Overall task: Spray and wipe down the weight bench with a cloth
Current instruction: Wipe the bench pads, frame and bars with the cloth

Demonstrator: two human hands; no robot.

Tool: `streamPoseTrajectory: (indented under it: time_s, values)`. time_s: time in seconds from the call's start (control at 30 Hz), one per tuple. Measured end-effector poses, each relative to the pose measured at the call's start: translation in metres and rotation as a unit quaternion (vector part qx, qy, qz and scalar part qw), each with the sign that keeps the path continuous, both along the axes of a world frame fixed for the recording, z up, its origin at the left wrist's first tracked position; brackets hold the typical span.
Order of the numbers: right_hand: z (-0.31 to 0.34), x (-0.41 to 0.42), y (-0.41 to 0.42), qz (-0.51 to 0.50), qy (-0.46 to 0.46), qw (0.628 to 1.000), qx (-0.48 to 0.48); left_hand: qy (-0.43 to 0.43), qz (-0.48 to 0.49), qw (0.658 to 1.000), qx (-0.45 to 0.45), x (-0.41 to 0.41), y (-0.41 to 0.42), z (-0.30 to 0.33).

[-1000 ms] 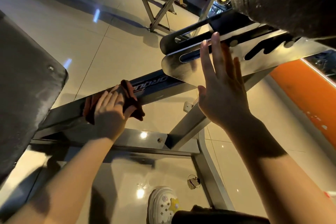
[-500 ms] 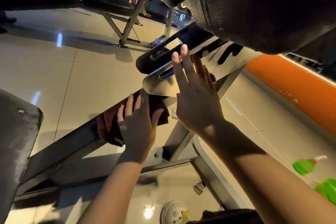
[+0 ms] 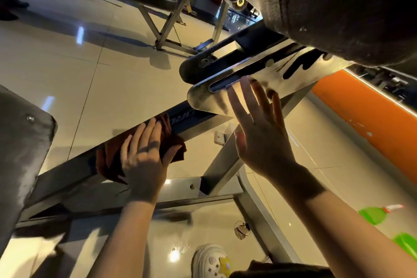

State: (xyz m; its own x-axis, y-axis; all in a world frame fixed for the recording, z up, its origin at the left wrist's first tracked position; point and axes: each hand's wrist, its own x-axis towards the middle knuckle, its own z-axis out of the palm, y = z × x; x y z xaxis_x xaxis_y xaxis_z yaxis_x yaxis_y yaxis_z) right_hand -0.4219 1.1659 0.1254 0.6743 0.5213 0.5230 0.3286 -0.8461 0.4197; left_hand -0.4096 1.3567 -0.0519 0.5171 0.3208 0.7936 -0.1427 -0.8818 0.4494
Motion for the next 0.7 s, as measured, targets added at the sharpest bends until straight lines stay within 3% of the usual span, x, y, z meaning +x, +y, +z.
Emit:
streamPoseTrajectory:
  time_s: [0.13, 0.3, 0.47, 0.57, 0.7]
  values:
    - [0.002, -0.003, 0.003, 0.014, 0.015, 1.0, 0.007, 0.006, 0.042, 0.999, -0.022, 0.009, -0.041, 0.037]
    - [0.005, -0.006, 0.009, 0.0, 0.018, 1.0, 0.004, 0.021, -0.029, 0.999, -0.023, 0.02, -0.065, 0.07]
    - [-0.014, -0.014, 0.012, 0.082, 0.025, 0.995, -0.04, -0.06, -0.036, 0.995, 0.069, 0.023, -0.016, 0.03]
    - [-0.031, -0.021, 0.012, 0.138, 0.072, 0.983, -0.101, -0.041, -0.036, 0.995, 0.087, 0.007, 0.031, -0.015]
    - [-0.034, -0.017, 0.001, 0.129, 0.106, 0.982, -0.09, 0.033, 0.021, 0.997, 0.059, -0.015, 0.072, -0.058]
